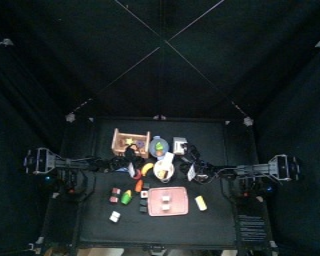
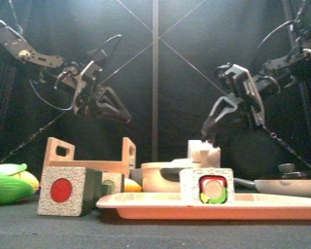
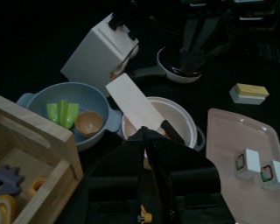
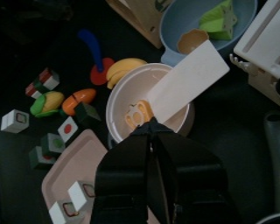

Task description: Grab cleaver

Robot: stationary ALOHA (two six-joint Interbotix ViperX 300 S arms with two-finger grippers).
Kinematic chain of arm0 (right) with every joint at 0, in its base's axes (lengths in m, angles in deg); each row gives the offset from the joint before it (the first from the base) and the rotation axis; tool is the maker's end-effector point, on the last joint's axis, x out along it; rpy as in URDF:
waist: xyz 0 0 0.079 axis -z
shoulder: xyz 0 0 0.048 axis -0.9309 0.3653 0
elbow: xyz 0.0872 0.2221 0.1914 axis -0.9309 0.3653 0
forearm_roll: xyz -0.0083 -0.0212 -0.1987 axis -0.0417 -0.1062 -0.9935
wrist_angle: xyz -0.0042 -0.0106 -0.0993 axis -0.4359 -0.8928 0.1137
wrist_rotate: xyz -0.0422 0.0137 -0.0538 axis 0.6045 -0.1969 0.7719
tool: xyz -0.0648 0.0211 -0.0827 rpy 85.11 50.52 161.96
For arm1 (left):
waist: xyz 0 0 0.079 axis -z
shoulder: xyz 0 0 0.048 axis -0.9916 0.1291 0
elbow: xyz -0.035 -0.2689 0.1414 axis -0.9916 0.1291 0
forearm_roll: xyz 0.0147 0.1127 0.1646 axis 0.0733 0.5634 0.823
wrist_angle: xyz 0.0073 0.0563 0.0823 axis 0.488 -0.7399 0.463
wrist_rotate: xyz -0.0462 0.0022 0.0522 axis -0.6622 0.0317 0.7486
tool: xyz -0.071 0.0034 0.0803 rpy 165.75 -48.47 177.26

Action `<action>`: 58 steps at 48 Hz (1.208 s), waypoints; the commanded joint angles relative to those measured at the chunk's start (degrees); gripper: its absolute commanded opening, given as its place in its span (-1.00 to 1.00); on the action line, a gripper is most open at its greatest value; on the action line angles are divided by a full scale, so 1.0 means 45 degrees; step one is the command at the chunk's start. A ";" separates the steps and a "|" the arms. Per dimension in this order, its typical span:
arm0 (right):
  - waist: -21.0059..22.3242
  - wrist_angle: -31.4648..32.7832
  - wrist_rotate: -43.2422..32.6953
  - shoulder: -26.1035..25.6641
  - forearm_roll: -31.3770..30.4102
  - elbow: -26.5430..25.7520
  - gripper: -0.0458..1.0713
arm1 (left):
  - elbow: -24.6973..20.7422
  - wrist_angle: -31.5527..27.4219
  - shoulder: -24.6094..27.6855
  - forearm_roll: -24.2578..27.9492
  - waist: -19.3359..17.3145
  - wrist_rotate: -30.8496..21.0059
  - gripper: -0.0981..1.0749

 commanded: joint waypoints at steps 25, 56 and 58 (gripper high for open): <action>0.0977 -0.0352 0.0000 0.1328 0.0254 -0.0996 0.39 | 0.0293 0.0156 -0.0137 -0.0039 0.0234 -0.0078 0.31; -0.0332 0.2930 -0.0059 0.1367 0.3691 -0.3086 0.41 | 0.0488 0.0137 -0.0176 -0.0117 0.0273 -0.0039 0.31; -0.0469 0.2930 -0.0039 0.1367 0.4219 -0.3086 0.41 | 0.0527 0.0137 -0.0234 -0.0098 0.0234 -0.0039 0.31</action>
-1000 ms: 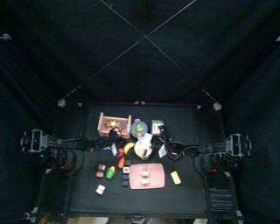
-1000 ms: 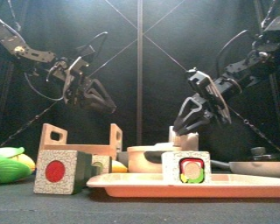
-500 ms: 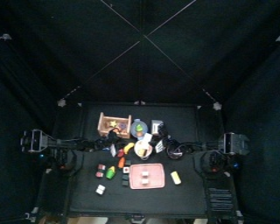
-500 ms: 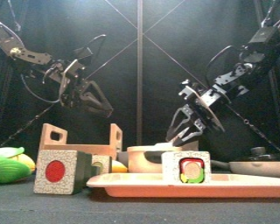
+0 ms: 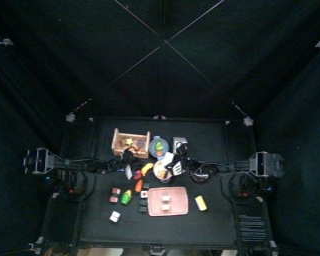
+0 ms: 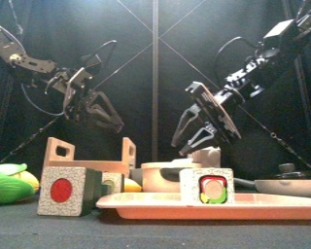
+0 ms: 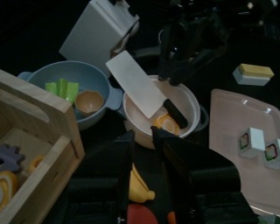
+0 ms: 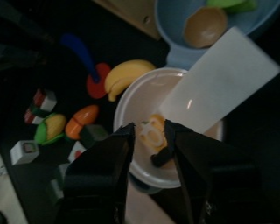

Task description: Grab cleaver

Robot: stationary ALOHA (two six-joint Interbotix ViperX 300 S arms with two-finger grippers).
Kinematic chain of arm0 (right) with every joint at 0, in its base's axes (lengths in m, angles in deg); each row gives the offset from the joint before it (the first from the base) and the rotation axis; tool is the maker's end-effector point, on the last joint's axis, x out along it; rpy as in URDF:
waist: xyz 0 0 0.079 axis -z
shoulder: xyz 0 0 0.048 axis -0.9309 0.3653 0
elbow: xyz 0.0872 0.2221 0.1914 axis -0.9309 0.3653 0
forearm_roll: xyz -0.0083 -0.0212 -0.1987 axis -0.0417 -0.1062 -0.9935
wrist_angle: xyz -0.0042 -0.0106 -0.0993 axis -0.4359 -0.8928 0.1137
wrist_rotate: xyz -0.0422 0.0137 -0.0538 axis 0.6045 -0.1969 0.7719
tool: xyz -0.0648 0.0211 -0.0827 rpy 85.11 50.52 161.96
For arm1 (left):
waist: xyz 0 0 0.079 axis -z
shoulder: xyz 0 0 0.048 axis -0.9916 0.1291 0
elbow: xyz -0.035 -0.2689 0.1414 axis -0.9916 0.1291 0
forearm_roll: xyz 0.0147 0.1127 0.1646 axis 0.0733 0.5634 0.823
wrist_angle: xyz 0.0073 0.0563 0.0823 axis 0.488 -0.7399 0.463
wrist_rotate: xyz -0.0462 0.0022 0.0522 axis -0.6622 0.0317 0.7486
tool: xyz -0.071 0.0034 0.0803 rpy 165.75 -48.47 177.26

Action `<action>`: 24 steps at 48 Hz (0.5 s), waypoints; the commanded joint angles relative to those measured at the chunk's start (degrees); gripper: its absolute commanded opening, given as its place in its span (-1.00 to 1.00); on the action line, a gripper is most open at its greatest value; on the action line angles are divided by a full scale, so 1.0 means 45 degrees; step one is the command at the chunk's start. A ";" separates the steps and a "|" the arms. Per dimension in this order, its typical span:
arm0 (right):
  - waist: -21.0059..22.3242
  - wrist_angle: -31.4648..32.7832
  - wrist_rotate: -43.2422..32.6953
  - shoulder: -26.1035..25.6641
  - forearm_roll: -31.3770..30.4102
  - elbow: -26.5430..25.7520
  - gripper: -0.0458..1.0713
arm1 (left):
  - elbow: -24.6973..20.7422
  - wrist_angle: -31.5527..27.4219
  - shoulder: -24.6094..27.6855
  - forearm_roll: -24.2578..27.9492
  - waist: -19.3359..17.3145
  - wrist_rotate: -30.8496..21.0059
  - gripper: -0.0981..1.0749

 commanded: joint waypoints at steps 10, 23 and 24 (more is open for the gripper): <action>-0.0586 0.0039 0.0020 -0.0234 0.2344 -0.0117 0.41 | 0.0254 0.0059 -0.1035 0.0000 -0.0137 0.0020 0.31; -0.0586 -0.0059 0.0078 -0.0371 0.2656 -0.0938 0.41 | 0.1445 0.0117 -0.2676 -0.0020 -0.0234 0.0000 0.31; -0.0586 0.0059 0.0078 -0.0391 0.2617 -0.1035 0.40 | 0.1484 0.0117 -0.2773 -0.0020 -0.0254 0.0000 0.31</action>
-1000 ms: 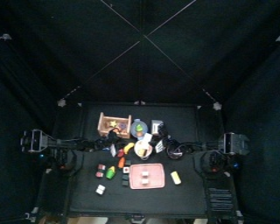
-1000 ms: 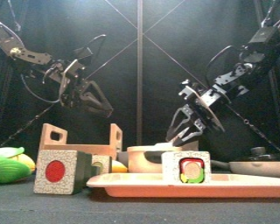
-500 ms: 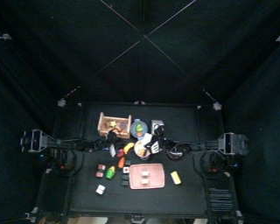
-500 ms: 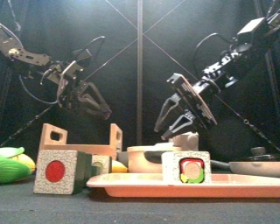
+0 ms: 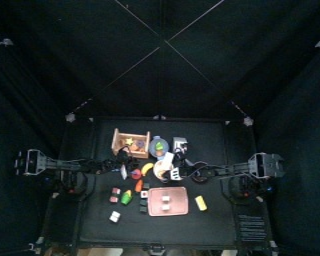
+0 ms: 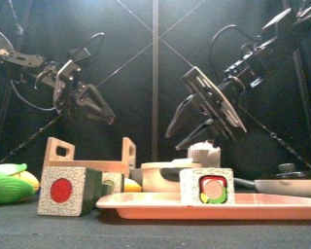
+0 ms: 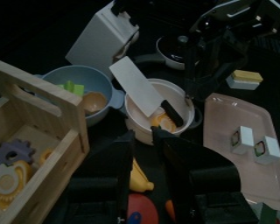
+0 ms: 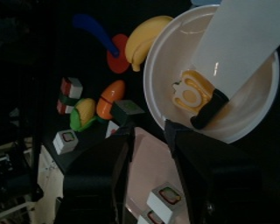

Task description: Grab cleaver

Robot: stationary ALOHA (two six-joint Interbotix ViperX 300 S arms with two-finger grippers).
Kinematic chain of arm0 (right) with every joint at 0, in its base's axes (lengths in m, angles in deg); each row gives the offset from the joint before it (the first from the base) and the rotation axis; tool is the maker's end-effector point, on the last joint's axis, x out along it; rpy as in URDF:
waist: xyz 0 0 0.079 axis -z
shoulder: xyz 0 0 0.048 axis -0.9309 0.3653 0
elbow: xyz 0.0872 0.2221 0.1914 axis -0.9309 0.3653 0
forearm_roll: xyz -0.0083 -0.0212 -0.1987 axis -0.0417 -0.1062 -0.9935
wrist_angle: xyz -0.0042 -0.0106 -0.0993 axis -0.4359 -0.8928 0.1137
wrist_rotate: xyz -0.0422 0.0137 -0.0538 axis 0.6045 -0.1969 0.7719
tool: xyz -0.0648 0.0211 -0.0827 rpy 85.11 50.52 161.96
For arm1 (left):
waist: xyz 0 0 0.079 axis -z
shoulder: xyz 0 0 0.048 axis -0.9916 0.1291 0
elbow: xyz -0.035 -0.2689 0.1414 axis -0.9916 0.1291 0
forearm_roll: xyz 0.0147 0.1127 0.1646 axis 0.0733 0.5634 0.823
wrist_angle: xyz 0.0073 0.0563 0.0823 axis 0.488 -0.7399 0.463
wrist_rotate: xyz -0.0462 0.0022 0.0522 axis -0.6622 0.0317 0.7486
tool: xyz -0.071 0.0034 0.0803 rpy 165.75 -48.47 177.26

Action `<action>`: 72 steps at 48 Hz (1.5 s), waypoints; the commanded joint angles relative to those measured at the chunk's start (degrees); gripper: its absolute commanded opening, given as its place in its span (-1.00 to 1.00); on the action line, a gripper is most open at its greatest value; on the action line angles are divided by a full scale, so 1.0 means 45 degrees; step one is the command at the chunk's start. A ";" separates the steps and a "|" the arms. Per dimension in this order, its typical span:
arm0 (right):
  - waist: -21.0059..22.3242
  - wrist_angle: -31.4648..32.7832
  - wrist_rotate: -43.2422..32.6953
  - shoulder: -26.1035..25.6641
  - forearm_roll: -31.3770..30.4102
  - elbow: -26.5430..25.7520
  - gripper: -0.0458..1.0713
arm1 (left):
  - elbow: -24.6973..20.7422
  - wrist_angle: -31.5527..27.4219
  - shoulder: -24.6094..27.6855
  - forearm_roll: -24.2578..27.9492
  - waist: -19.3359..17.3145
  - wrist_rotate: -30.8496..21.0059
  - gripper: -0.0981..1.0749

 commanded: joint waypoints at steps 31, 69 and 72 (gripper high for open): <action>0.1992 0.7695 -0.3477 -0.0430 -0.4629 -0.2500 0.40 | 0.0684 0.0098 -0.1406 -0.0703 0.0098 -0.0020 0.31; -0.0098 0.7109 -1.6289 0.0898 -1.7285 -0.3027 0.40 | 0.0840 0.0098 -0.1406 -0.0742 0.0098 -0.0020 0.31; -0.0117 0.7305 -1.6836 0.1113 -1.7715 -0.3125 0.40 | 0.0859 0.0098 -0.1406 -0.0742 0.0098 -0.0020 0.31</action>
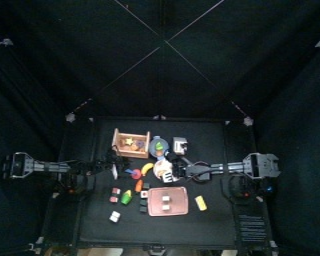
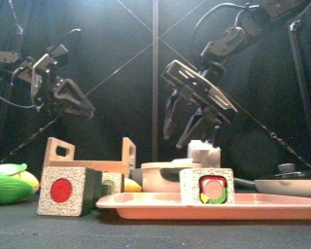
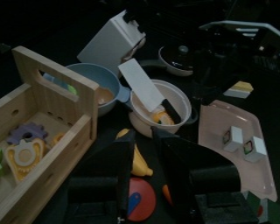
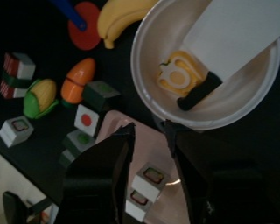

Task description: Grab cleaver

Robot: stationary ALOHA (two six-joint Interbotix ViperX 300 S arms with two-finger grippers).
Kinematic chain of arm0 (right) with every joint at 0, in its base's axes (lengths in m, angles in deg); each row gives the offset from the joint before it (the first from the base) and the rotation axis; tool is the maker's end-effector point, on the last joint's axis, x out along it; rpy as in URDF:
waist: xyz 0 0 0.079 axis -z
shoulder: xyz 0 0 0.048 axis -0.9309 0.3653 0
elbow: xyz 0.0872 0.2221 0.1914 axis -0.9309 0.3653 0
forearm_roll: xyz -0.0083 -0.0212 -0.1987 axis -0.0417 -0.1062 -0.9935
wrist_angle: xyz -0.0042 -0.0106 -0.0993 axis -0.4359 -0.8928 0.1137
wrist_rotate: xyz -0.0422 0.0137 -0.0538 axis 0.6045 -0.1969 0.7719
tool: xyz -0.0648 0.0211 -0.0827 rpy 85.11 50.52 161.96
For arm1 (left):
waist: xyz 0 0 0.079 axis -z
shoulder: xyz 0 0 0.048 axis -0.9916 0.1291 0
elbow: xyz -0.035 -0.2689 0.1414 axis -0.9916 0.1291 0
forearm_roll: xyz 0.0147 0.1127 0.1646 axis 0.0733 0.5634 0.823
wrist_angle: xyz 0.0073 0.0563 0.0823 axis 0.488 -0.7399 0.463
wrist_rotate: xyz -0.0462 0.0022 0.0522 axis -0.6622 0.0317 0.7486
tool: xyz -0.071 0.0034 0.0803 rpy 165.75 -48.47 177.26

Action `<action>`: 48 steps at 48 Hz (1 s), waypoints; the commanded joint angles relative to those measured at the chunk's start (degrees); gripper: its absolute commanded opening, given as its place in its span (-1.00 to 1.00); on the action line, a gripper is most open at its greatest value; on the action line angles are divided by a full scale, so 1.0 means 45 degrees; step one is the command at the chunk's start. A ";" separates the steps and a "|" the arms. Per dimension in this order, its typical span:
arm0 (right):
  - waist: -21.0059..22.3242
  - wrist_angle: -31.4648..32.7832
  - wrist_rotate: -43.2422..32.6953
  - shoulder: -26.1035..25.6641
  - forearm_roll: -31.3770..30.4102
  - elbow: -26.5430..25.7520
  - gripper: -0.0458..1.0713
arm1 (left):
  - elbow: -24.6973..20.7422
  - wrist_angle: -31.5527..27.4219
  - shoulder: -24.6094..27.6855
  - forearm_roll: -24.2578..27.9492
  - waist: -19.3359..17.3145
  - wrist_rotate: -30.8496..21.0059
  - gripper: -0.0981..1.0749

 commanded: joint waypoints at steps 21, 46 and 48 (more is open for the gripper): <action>-0.0195 0.2480 -0.2070 0.0527 -0.2109 -0.1465 0.40 | -0.0098 0.0098 0.0000 -0.0137 0.0020 0.0000 0.31; -0.0215 0.3730 -0.1934 0.1445 -0.1426 -0.2148 0.41 | -0.0039 0.0098 0.0000 -0.0137 0.0020 0.0000 0.31; -0.0234 0.3730 -0.1934 0.1465 -0.1387 -0.2148 0.41 | -0.0039 0.0098 -0.0020 -0.0117 0.0020 0.0000 0.31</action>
